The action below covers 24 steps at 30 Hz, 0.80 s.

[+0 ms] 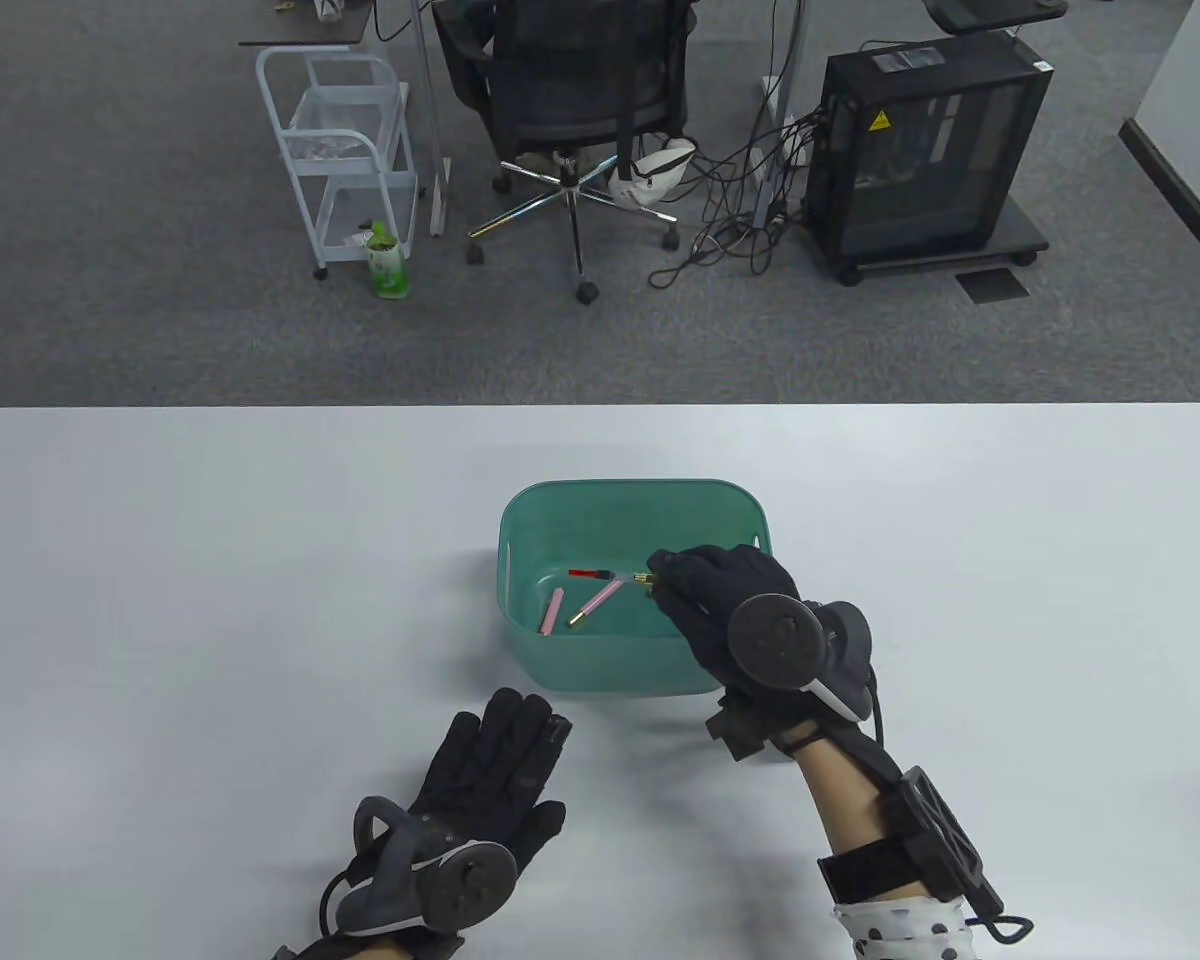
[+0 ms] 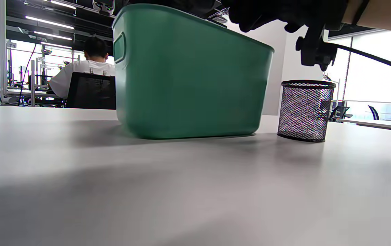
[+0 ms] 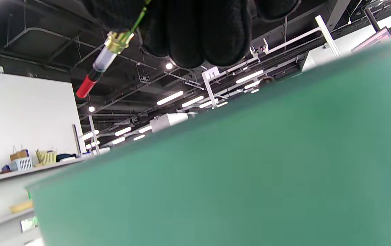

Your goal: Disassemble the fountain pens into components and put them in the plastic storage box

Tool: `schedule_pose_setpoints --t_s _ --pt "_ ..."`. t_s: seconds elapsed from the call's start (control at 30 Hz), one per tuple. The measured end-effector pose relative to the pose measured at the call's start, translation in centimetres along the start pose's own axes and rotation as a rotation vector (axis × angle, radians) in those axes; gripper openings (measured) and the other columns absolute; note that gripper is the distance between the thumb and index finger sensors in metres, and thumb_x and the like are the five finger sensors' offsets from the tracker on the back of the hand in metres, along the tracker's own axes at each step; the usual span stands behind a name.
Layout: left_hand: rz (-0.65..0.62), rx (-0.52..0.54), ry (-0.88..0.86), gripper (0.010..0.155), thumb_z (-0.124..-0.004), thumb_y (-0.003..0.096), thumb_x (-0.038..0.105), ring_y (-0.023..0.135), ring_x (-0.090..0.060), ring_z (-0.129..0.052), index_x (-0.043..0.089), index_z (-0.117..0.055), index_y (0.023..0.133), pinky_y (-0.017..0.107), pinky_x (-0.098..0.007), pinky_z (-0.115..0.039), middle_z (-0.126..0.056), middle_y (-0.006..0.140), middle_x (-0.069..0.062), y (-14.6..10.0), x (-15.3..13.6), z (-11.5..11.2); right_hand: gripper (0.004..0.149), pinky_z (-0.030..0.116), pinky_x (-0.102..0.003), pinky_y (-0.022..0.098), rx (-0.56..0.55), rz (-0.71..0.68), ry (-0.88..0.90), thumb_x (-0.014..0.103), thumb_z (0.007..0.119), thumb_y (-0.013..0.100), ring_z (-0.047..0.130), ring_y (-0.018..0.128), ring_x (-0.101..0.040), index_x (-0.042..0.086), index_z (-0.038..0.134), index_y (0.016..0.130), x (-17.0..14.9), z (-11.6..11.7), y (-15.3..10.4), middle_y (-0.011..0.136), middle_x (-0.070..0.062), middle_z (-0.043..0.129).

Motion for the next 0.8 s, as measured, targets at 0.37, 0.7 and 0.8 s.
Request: schedule_pose_setpoints --t_s 0.37,0.7,0.8 --pt "-0.003 -0.006 -0.006 0.072 -0.037 0.0679 0.05 0.122 -0.04 -0.02 0.012 -0.028 0.128 0.089 -0.055 -0.02 -0.032 0.136 -0.014 0.0 0.0 0.0 0.042 0.053 -0.045 0.08 0.062 0.054 -0.06 0.046 0.07 0.055 0.083 0.083 -0.017 0.032 0.081 0.092 -0.7 2.5 1.1 0.093 0.002 0.083" --pt "-0.001 -0.013 -0.017 0.072 -0.037 0.0679 0.05 0.123 -0.039 -0.02 0.012 -0.027 0.128 0.089 -0.055 -0.02 -0.033 0.135 -0.014 0.0 -0.1 -0.1 0.042 0.052 -0.046 0.081 0.082 0.051 -0.089 0.047 0.07 0.054 0.081 0.086 -0.017 0.033 0.081 0.093 -0.8 3.5 1.2 0.097 0.002 0.08" --pt "0.001 -0.019 -0.021 0.072 -0.037 0.0679 0.05 0.122 -0.04 -0.02 0.012 -0.027 0.128 0.089 -0.055 -0.02 -0.032 0.135 -0.014 0.0 -0.2 -0.1 0.045 0.049 -0.046 0.082 0.078 0.043 -0.085 0.047 0.07 0.054 0.077 0.092 -0.018 0.034 0.078 0.097 -0.7 3.4 1.1 0.102 0.002 0.076"
Point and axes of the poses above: the tracker on the back of each hand, its own x axis roughly to the thumb side, its own y axis roughly from the wrist to the fingertips, z = x × y, the point moved 3 cm from there along y, roughly from the wrist to the fingertips
